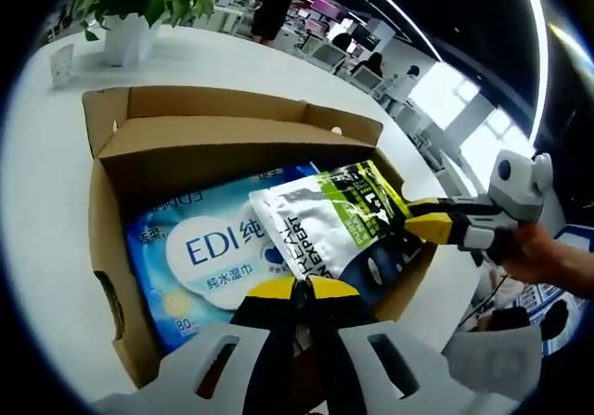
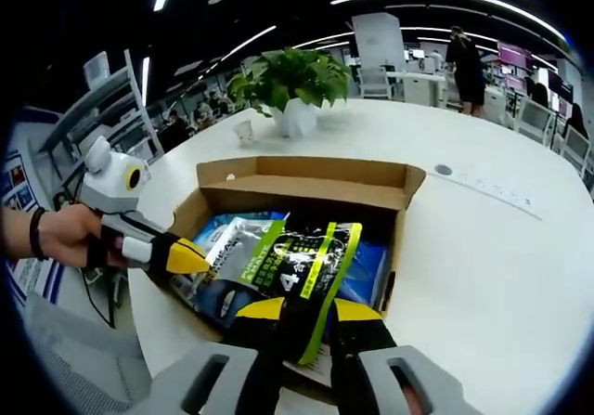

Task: Operate the shoe box by opening the lid, removing the specified soft item, and placing it in the target area until the item is outside and the box remains undamaged.

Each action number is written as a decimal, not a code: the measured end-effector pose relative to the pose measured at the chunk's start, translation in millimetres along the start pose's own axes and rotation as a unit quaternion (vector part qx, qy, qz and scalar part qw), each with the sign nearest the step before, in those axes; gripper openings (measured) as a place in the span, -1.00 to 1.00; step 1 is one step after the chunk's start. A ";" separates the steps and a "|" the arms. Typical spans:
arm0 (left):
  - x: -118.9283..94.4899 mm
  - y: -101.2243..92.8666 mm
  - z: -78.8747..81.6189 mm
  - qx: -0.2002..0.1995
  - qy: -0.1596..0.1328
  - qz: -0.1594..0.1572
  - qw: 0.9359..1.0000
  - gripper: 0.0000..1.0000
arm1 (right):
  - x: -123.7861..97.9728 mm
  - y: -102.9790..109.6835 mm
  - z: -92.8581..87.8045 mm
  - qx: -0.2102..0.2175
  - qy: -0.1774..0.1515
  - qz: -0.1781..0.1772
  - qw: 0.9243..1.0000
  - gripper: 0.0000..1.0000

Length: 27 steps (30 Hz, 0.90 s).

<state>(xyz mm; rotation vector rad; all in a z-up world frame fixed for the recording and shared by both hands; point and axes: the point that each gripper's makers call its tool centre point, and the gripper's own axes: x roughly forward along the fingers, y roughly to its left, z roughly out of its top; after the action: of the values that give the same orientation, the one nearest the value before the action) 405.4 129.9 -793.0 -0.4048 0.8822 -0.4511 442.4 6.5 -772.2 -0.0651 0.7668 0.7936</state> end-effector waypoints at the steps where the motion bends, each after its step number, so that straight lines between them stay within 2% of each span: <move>1: 0.0 -0.1 0.3 -0.003 0.000 -0.003 1.000 -0.97 | 0.6 -0.3 0.1 -0.001 0.002 -0.001 1.000 -0.76; 6: 2.3 1.1 1.1 -0.019 -0.001 -0.014 1.000 -0.96 | 5.7 -2.5 -1.4 -0.010 0.016 -0.007 1.000 -0.84; 10: 3.2 -0.8 2.0 -0.023 -0.004 -0.022 0.999 -0.94 | 10.0 -2.3 -4.1 -0.001 0.023 -0.009 1.000 -0.85; 15: 4.6 -1.7 2.1 -0.023 -0.004 -0.029 0.999 -0.95 | 11.3 -6.5 -8.3 0.016 0.029 -0.018 0.999 -1.00; 23: 2.2 -6.0 2.7 -0.018 -0.010 -0.030 0.999 -1.00 | 5.7 -6.4 -10.8 0.042 0.015 -0.017 0.999 -1.00; 27: 1.0 -6.6 4.1 -0.021 -0.010 -0.035 0.999 -1.00 | 4.7 -4.9 -11.1 0.042 0.014 -0.013 0.999 -1.00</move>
<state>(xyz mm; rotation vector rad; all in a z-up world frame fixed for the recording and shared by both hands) 407.8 124.4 -787.9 -0.4782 0.8616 -0.4922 441.2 2.3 -784.4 -0.0118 0.8240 0.7364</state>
